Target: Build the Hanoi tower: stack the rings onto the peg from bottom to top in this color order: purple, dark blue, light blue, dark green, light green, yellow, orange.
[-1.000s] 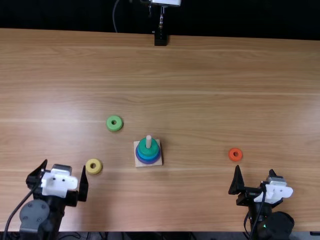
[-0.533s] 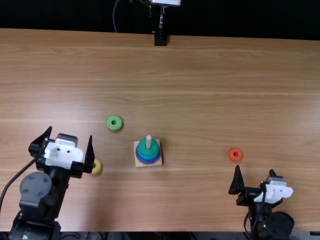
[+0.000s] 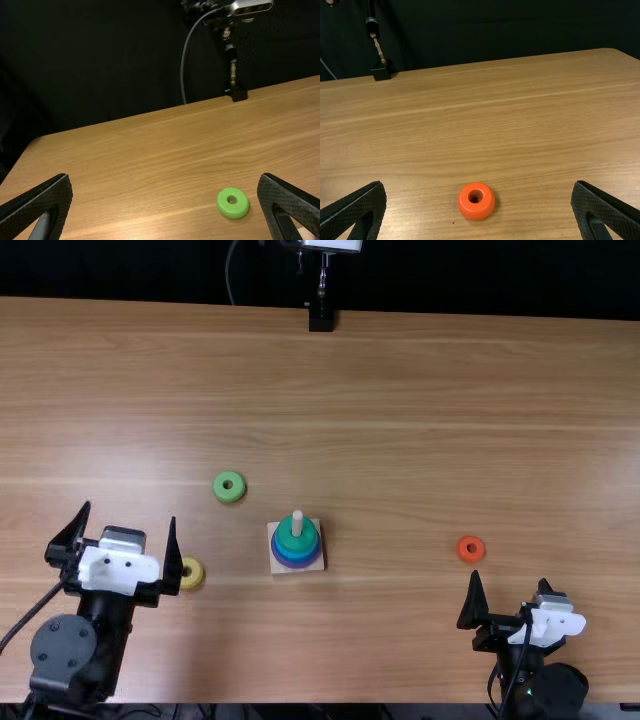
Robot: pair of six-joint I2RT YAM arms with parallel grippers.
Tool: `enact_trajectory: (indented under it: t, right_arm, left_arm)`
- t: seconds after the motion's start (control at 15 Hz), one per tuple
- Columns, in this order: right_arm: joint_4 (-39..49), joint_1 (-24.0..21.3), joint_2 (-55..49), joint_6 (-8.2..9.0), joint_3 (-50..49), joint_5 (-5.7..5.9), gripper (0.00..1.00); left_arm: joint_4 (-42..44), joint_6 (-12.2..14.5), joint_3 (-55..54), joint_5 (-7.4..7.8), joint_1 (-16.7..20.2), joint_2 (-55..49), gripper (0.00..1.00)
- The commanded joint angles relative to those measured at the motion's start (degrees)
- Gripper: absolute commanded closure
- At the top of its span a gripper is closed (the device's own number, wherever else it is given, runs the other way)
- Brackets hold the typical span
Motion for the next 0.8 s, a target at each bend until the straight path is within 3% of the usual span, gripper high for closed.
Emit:
enact_trajectory:
  t: [0.0, 0.07, 0.2, 0.27, 0.4, 0.6, 0.73]
  right_arm:
    - [-4.39, -0.38, -0.71, 0.15, -4.14, 0.70, 0.00]
    - [-4.39, -0.38, -0.71, 0.15, -4.14, 0.70, 0.00]
    - [-4.49, -0.38, -0.71, 0.15, -4.14, 0.70, 0.00]
    - [-4.39, -0.38, -0.71, 0.15, -4.14, 0.70, 0.00]
    - [-4.39, -0.38, -0.71, 0.15, -4.14, 0.70, 0.00]
    - [-4.39, -0.38, -0.71, 0.15, -4.14, 0.70, 0.00]
    - [-4.39, -0.38, -0.71, 0.15, -4.14, 0.70, 0.00]
  left_arm:
    - [-0.05, 0.29, -2.83, -2.95, -2.19, -1.88, 0.00]
    - [-0.05, 0.29, -3.53, -3.48, -2.63, -1.97, 0.00]
    - [0.59, 0.29, -3.00, -3.16, -2.45, 1.46, 0.00]
    - [0.90, 0.29, -2.48, -3.79, -2.54, 6.20, 0.00]
    - [0.06, 0.29, 5.08, -3.48, -2.36, 15.96, 0.00]
    - [0.38, -0.13, 15.01, -1.79, -2.36, 32.13, 0.00]
    - [0.80, -1.60, 20.90, 0.11, -2.36, 39.95, 0.00]
